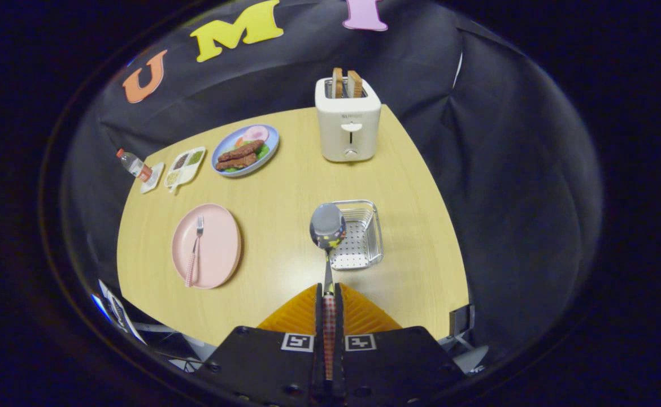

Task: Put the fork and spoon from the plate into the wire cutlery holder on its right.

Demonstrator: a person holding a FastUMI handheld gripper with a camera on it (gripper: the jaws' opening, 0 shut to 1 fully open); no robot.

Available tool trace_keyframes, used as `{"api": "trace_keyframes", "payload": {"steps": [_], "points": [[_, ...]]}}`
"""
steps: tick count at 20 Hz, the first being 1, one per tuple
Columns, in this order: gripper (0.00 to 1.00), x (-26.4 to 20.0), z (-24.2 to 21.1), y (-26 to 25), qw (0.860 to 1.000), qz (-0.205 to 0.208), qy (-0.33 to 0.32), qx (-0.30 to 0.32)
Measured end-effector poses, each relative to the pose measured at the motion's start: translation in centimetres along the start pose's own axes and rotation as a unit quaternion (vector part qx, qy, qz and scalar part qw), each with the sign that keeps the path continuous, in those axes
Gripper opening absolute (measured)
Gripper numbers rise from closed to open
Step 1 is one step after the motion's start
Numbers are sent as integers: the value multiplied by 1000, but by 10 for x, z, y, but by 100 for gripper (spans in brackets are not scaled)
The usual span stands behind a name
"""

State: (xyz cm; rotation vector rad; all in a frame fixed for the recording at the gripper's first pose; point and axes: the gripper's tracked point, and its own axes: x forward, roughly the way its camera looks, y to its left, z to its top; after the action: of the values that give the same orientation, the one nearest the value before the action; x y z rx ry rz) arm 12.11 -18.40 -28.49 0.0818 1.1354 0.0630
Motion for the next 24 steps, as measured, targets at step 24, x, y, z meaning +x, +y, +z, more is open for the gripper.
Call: {"api": "trace_keyframes", "payload": {"steps": [24], "points": [[8,70,34,-27,975,-30,216,-36]]}}
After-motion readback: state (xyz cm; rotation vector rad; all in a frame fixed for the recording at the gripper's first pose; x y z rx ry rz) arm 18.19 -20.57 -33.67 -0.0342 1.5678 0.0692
